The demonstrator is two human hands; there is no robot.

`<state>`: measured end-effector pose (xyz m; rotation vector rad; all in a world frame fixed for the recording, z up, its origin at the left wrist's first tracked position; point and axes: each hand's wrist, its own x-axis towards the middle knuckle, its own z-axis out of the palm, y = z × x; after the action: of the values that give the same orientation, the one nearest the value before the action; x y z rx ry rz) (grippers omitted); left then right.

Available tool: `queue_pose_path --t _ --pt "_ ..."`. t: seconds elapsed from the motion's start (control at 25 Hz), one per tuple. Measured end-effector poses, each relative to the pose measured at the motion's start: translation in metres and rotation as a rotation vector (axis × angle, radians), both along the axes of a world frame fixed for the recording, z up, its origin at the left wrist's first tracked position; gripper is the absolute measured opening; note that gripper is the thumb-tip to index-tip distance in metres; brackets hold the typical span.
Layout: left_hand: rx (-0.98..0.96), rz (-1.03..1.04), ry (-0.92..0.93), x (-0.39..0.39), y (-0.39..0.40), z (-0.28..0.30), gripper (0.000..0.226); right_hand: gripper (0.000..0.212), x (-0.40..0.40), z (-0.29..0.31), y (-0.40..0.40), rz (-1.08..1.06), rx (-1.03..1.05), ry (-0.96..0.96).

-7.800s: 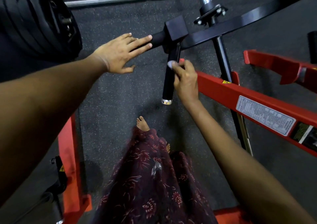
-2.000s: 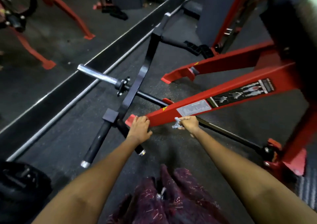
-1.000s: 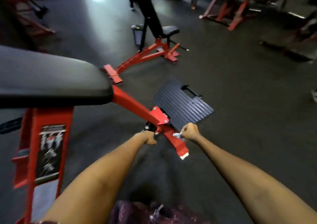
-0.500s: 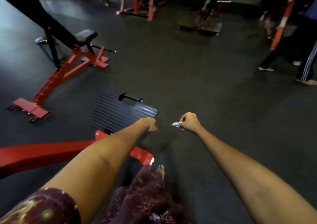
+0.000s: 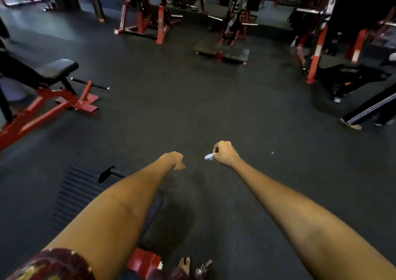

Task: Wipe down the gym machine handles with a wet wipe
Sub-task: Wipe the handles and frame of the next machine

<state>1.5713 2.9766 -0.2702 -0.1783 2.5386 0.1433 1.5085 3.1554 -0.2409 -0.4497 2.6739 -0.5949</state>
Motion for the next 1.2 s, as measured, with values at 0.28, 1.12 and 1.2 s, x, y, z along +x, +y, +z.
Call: queue_pose_path --t 0.28,1.12,1.2 --pt "-0.025 -0.104 0.022 -0.184 -0.024 0.021 0.035 0.010 -0.160 -0.001 -0.018 -0.024 -0.031 0.036" --pt "-0.027 0.320 0.078 -0.659 -0.314 0.028 0.040 0.020 -0.720 0.029 -0.344 0.456 0.136 0.212" --pt "-0.026 0.323 0.062 -0.711 -0.359 0.033 0.042 0.023 -0.774 0.037 -0.386 0.474 0.179 0.219"
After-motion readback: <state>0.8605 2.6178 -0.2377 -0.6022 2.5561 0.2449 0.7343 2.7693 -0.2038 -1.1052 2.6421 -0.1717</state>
